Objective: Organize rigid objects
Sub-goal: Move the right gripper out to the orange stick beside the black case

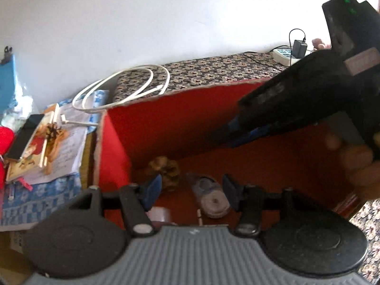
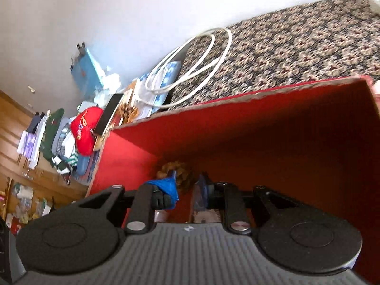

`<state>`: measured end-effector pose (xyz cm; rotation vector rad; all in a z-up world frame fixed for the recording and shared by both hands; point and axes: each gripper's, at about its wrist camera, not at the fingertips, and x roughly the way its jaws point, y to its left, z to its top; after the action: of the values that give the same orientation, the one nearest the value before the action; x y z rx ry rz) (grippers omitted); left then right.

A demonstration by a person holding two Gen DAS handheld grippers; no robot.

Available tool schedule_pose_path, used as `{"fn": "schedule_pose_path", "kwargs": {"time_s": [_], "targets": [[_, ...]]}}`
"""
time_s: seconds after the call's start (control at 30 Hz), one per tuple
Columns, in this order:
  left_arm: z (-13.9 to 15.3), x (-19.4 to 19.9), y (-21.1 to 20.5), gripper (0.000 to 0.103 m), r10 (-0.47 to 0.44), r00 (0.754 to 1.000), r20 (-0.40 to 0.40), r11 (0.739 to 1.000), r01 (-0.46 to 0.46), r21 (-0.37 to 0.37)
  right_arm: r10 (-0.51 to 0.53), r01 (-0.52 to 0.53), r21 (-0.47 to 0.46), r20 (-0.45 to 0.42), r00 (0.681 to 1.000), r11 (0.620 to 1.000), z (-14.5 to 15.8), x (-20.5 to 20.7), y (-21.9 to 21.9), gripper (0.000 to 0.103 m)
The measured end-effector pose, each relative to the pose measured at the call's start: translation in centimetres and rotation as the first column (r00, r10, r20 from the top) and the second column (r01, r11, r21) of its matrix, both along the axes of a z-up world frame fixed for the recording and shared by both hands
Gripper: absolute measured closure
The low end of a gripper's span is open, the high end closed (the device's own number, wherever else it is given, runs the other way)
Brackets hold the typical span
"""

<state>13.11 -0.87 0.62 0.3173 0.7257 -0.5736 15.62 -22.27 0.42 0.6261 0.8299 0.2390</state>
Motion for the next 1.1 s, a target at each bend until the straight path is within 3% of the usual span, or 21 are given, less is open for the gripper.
{"fn": "schedule_pose_path", "kwargs": {"time_s": [0.23, 0.4, 0.73, 1.1], "targets": [[0.6, -0.1, 0.1, 0.042, 0.040, 0.999, -0.015, 0.999, -0.040, -0.009, -0.041, 0.050, -0.165, 0.061, 0.997, 0.985, 1.2, -2.7, 0.6, 0.095], [1.3, 0.2, -0.2, 0.041, 0.099, 0.994, -0.044, 0.995, -0.100, -0.015, -0.109, 0.119, -0.128, 0.082, 0.991, 0.985, 1.4, -4.7, 0.1, 0.094], [3.0, -1.9, -0.9, 0.039, 0.150, 0.989, -0.019, 0.989, -0.149, 0.018, -0.182, 0.191, -0.054, 0.136, 0.974, 0.980, 2.4, -8.5, -0.2, 0.093], [4.9, -6.2, -1.6, 0.037, 0.254, 0.967, 0.030, 0.966, -0.255, 0.047, -0.117, 0.134, -0.082, 0.190, 0.975, 0.987, 4.2, -13.3, -0.6, 0.090]]}}
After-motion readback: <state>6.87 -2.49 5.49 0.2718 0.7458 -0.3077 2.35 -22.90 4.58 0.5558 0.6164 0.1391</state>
